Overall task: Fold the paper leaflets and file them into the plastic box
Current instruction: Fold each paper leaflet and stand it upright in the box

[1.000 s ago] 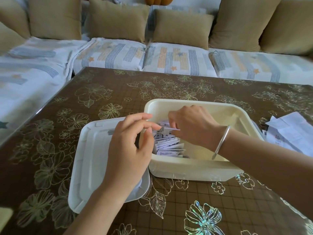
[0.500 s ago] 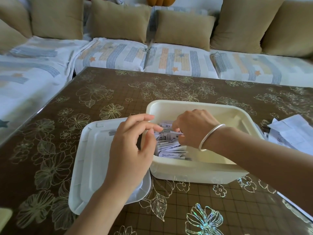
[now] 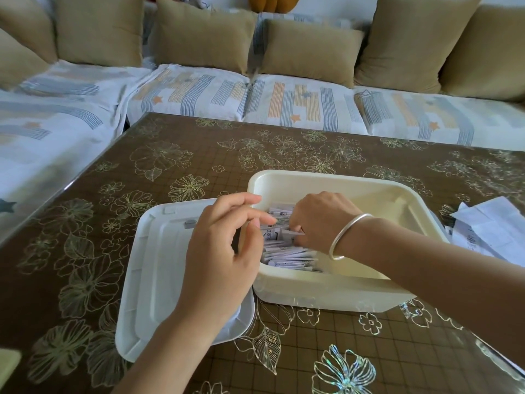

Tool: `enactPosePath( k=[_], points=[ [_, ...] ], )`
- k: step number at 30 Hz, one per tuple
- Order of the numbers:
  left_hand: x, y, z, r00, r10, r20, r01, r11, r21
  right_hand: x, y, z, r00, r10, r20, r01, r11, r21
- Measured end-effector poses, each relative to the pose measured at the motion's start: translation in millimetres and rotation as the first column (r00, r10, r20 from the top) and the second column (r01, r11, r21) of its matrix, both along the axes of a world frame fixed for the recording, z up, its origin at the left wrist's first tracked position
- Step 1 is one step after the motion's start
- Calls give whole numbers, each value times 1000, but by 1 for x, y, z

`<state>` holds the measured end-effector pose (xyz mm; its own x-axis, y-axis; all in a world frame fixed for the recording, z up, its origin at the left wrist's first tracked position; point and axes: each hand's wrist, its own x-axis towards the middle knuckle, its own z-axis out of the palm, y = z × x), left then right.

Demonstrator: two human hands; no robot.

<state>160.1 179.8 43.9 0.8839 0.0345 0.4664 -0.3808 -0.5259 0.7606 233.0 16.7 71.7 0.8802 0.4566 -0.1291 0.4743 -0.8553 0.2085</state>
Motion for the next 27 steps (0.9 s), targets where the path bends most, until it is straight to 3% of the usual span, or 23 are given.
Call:
enactPosePath(
  k=[6,14,21,27],
  points=[
    [1,1,0,1000,1,10,-2,1000,7,3,8,0,999,25,43,-26,999,20],
    [1,1,0,1000,-3,13,3,1000,8,-2,0,4,994,-20,-105,47,965,258],
    [0,1,0,1000,-8,11,8,1000,8,-4,7,1,992,59,-115,-27,963,268],
    [0,2,1,1000,12,10,-13,999,39,-6,2,12,995,-1,-96,45,885,464]
  ],
)
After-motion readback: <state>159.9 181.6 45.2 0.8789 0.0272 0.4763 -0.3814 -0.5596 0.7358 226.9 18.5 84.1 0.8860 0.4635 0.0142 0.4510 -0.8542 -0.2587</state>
